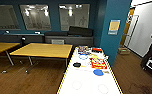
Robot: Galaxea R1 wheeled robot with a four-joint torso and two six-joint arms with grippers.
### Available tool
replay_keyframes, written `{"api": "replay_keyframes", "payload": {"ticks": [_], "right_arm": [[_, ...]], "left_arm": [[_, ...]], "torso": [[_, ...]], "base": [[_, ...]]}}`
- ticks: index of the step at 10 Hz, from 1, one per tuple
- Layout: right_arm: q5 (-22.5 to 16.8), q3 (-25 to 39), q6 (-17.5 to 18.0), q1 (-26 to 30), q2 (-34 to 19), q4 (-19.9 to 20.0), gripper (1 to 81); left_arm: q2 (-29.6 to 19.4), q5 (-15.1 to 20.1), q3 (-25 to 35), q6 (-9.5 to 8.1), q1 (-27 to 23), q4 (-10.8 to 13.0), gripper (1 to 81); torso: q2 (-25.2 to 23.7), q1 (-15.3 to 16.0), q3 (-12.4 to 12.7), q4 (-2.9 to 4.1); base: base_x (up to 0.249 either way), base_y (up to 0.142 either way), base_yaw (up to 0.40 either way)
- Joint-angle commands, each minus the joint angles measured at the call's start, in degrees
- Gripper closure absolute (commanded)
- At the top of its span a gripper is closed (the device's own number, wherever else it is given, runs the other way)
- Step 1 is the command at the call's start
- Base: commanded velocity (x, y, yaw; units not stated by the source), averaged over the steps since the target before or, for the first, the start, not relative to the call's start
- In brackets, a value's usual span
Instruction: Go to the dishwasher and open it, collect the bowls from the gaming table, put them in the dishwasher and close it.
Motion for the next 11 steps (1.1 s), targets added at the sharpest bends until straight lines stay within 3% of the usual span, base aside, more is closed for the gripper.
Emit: {"api": "replay_keyframes", "payload": {"ticks": [1, 3, 9, 11], "right_arm": [[-3.6, 0.8, -0.3, 2.9, -2.3, -0.6, 81.1], [-3.5, 0.4, -0.4, 2.4, -2.3, -0.6, 81.1], [-3.5, -2.4, -0.4, -0.7, -4.2, -2.6, 81.1], [-3.4, -4.1, -0.4, -0.8, -2.6, -2.8, 81.1]], "left_arm": [[0.0, 3.0, -2.8, 11.41, -2.1, -10.7, 81.1], [-0.1, 0.0, -2.4, 11.85, -2.4, -6.6, 81.1], [-0.4, -0.6, -0.8, 11.94, -3.8, -6.3, 81.1], [-1.2, -0.6, 0.6, 11.85, -3.8, -6.5, 81.1]], "torso": [[0.0, 0.0, 0.0, 0.0], [0.0, 0.0, 0.0, 0.0], [0.0, 0.0, 0.0, 0.0], [0.0, 0.0, 0.0, 0.0]], "base": [[0.0, 0.0, 0.0], [0.0, 0.0, 0.0], [0.0, 0.0, 0.0], [0.0, 0.0, 0.0]]}}
